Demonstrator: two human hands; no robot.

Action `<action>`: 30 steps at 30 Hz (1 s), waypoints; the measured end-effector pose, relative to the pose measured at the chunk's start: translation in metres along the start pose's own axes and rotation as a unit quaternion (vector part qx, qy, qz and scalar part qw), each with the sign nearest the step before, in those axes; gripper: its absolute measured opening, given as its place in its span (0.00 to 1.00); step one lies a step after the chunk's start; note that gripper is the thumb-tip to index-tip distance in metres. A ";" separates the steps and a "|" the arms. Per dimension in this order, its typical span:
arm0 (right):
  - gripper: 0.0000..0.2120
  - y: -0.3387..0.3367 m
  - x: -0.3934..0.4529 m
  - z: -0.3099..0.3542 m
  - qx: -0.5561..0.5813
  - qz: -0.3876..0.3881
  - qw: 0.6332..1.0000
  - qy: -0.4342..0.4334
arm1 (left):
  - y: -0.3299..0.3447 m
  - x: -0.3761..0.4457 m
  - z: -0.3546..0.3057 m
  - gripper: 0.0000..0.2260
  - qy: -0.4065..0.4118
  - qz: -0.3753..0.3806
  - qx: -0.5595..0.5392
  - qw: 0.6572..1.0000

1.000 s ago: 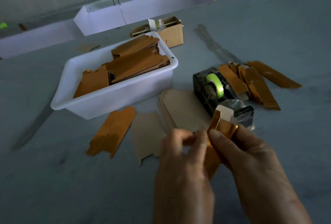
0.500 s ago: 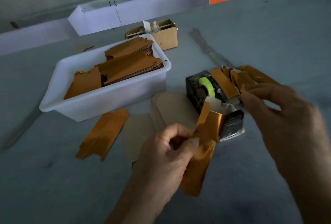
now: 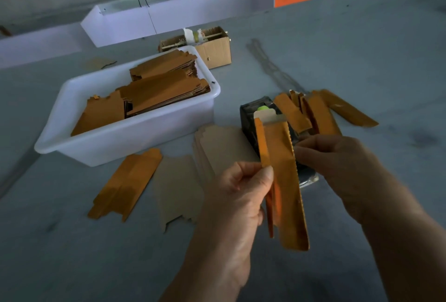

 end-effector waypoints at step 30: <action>0.06 0.005 -0.037 -0.012 -0.046 -0.167 0.979 -0.110 | 0.013 0.012 0.001 0.05 0.045 0.042 0.003 0.998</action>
Point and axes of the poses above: each hand's wrist, its own x-axis towards the middle knuckle, its own y-axis out of the palm, z = x × y, the point moved 3 cm from there along x, towards the middle knuckle, and after that the axes turned 11 degrees about -z, right-handed, at the moved point
